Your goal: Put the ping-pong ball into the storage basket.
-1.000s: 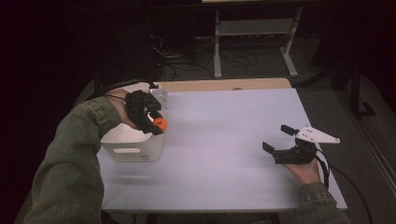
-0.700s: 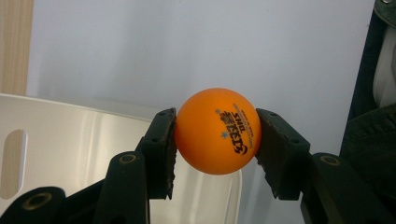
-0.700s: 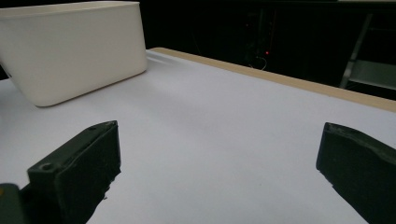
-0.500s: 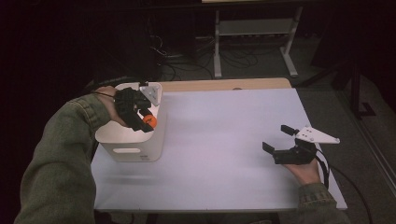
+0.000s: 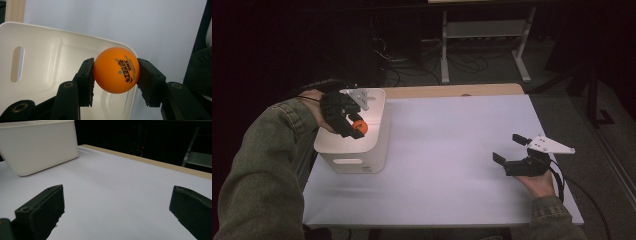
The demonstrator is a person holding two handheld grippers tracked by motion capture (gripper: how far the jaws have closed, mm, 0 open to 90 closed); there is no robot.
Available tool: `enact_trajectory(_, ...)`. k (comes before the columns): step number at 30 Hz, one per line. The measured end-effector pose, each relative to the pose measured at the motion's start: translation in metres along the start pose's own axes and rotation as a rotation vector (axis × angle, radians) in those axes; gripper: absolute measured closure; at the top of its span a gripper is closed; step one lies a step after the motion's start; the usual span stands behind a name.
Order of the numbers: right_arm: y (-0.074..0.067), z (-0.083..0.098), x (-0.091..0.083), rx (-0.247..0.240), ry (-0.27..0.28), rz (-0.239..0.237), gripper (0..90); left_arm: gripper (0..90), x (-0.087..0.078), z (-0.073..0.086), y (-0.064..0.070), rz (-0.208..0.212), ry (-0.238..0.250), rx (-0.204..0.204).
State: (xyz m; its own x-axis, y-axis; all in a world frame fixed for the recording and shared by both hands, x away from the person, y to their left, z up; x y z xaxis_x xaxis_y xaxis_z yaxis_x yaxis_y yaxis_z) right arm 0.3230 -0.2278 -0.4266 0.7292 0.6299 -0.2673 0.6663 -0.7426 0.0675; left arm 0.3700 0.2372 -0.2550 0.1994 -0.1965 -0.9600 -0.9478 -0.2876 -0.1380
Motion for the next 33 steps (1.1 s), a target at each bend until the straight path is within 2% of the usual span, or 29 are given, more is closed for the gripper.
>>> enact_trajectory(16,0.0,0.0,0.0,-0.001,-0.002,0.002,0.0,51.0,0.007,0.007,-0.006,-0.004,-0.011,0.053)
enact_trajectory(33,0.0,0.001,0.0,-0.005,-0.005,0.001,0.0,50.9,0.025,0.009,-0.006,0.028,-0.038,0.05)
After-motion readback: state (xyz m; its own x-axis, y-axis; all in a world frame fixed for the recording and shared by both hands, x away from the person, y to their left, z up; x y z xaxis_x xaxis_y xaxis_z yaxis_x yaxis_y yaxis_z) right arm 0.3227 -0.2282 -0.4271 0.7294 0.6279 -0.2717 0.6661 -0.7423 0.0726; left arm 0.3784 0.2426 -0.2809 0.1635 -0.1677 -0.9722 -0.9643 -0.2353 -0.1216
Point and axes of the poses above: each handheld gripper's, and its own axes: x roughly forward along the jaws, z roughly out of its underside, y roughly to its right, the point moved 3 cm from there along x, roughly forward along the jaws, and after that the axes turned 7 degrees about -x, right-handed, at the moved point
